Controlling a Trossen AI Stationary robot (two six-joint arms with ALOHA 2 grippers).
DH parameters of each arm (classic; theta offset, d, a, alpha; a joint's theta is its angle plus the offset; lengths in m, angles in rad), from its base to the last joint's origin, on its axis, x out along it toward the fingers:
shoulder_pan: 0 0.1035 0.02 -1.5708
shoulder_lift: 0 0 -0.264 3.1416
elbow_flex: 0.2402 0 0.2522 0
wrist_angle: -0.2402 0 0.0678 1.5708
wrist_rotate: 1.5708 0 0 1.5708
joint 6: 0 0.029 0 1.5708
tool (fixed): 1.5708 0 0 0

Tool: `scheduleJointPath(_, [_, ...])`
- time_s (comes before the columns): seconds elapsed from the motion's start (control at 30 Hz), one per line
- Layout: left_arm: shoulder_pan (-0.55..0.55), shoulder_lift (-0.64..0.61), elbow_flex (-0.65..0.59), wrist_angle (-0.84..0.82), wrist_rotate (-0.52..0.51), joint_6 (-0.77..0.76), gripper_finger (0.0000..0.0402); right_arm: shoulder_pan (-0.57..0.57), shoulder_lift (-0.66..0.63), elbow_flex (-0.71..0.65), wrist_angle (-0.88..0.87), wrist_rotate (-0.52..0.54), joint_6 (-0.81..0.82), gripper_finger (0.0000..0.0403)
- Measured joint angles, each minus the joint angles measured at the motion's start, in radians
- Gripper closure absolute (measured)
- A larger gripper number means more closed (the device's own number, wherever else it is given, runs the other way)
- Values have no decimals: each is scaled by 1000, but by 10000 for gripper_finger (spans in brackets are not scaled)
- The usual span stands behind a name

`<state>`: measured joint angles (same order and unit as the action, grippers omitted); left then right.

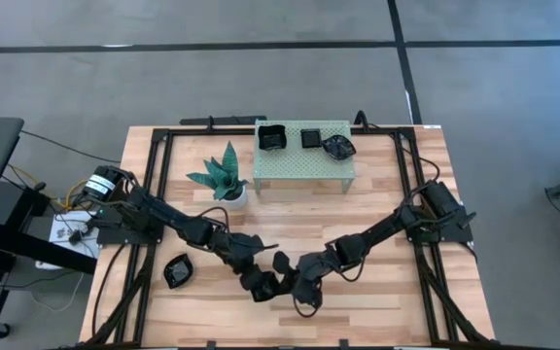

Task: Pick & Place Mini shaped plates
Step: Stack the leaf-shaped plate on top of the other leaf-shaped plate on the shelf

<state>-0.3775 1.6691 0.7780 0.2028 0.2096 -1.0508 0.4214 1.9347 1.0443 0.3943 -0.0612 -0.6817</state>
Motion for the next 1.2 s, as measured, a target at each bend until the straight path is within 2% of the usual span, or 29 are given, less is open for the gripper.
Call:
scheduleJointPath(0.1, [0,0,0,0,-18,6,295,-5,0,0,-17,0,5,397])
scheduleJointPath(0.23, [-1,0,0,22,-89,105,282,-4,0,0,-41,-23,61,400])
scheduleJointPath(0.37, [4,-5,0,100,-141,186,281,0,1,0,-44,-91,166,399])
scheduleJointPath(0.57, [20,-105,0,115,-187,318,287,29,1,1,-49,-86,229,401])
scheduleJointPath(0.63, [20,-150,0,111,-223,372,289,43,-6,2,-60,-29,231,400])
scheduleJointPath(0.77, [12,-240,-3,120,-286,485,294,70,-94,2,-196,144,231,400])
scheduleJointPath(0.87, [-3,-279,-5,112,-334,569,295,96,-215,2,-366,306,231,401])
scheduleJointPath(1.07, [-1,-301,-6,112,-397,707,296,101,-506,2,-679,708,225,401])
scheduleJointPath(1.13, [3,-301,-6,113,-414,718,295,65,-592,2,-755,792,194,401])
scheduleJointPath(1.2, [5,-301,-6,112,-420,718,296,10,-670,2,-819,811,161,401])
